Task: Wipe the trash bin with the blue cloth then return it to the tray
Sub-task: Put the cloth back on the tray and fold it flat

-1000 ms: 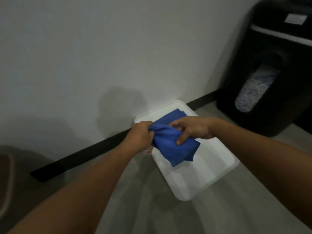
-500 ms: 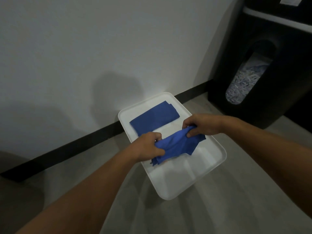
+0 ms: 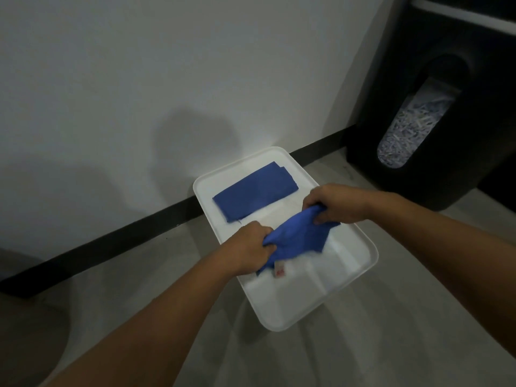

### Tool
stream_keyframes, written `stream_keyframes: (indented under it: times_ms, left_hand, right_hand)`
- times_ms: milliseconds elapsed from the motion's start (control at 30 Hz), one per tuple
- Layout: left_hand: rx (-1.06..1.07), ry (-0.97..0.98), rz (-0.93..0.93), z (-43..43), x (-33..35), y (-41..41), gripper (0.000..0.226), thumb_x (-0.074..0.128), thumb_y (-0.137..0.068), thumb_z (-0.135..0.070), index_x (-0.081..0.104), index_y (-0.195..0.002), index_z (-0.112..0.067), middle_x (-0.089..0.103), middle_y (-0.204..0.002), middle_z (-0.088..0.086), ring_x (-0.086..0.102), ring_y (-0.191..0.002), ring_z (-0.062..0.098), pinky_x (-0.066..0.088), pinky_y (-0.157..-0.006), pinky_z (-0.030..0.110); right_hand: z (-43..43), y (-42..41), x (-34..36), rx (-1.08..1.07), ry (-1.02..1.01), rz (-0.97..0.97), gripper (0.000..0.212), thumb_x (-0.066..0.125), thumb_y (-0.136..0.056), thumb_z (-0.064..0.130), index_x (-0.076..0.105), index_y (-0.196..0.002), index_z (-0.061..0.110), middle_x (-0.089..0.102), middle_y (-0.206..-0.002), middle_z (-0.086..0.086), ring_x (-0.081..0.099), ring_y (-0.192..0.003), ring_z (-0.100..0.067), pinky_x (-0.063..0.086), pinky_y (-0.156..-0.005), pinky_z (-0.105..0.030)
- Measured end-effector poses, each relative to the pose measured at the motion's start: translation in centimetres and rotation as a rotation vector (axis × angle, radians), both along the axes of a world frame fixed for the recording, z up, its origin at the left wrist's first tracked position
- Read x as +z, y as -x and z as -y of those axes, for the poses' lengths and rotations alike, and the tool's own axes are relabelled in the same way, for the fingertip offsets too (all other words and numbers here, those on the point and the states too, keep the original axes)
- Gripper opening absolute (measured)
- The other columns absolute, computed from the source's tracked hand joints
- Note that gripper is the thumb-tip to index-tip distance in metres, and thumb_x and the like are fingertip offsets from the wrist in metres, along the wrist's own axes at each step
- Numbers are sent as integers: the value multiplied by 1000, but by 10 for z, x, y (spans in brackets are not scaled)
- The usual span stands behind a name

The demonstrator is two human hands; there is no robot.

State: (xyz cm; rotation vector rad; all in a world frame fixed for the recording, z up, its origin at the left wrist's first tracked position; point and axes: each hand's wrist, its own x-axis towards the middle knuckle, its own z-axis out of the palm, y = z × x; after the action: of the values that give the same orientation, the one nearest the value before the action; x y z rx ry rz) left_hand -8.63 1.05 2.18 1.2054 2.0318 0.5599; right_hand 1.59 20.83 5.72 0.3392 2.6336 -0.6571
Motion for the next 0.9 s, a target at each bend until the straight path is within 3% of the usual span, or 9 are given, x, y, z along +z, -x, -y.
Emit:
stream_keyframes:
  times_ms: [67,167,300,400,500,567,667,800,900]
  left_hand:
    - [78,-126,-92,-2,-2,-5,14,47,-88,-11,59,-94,-14,60,-100,5,56,-100,29,41,-82,30]
    - [158,-191,-257,2,-11,-30,50,40,-90,-3,33,-139,-12,36,-148,8,32,-136,24,22,-108,25]
    - [-8,-80,-661,15,-45,-74,59,60,-73,-12,48,-130,-14,50,-138,6,50,-124,29,47,-94,37]
    - [-97,30,-722,19,-57,-83,56,59,-75,-21,49,-130,-19,47,-140,2,47,-126,28,45,-97,39]
    - [-125,136,-777,19,-50,-84,54,68,-68,-28,59,-121,-18,60,-128,5,58,-115,24,49,-94,33]
    - [-140,165,-705,19,-54,-84,56,44,-88,-18,28,-141,-8,28,-150,17,27,-138,34,24,-112,41]
    - [-195,276,-614,17,-58,-84,56,23,-95,-11,-5,-143,-5,-6,-155,19,-6,-142,37,0,-116,44]
    - [-105,171,-501,18,-56,-85,62,31,-91,-23,3,-145,-10,0,-157,13,-3,-144,29,2,-116,43]
    - [143,-54,-306,18,-46,-77,59,37,-88,-34,24,-142,-13,24,-153,11,23,-139,25,20,-112,40]
  right_hand:
    - [-2,-3,-3,-74,-30,-255,16,61,-78,6,63,-92,13,63,-92,-4,59,-87,-23,47,-78,-34]
    - [1,-18,-19,-165,-73,-536,24,59,-81,4,65,-101,16,69,-106,-7,61,-97,-26,48,-89,-37]
    - [11,-49,-64,13,-205,-293,45,50,-89,8,46,-131,23,41,-145,-3,35,-134,-27,28,-108,-35]
    - [13,-66,-85,56,-260,-112,52,39,-95,13,24,-141,31,14,-155,4,13,-143,-20,22,-113,-33]
    - [15,-73,-85,45,-236,-118,52,38,-95,15,20,-142,31,9,-156,3,8,-143,-19,21,-113,-31]
    - [16,-74,-84,39,-213,-98,53,37,-96,15,17,-142,32,6,-156,4,5,-143,-19,25,-110,-30]
    - [19,-73,-83,32,-192,-76,55,37,-96,13,15,-142,33,4,-156,4,2,-143,-18,28,-107,-27]
    - [19,-71,-81,4,-133,-66,63,47,-89,9,21,-141,33,9,-156,7,4,-143,-16,18,-114,-33]
    - [19,-71,-77,-274,71,-248,62,54,-80,9,38,-135,33,31,-149,5,28,-137,-15,26,-112,-33]
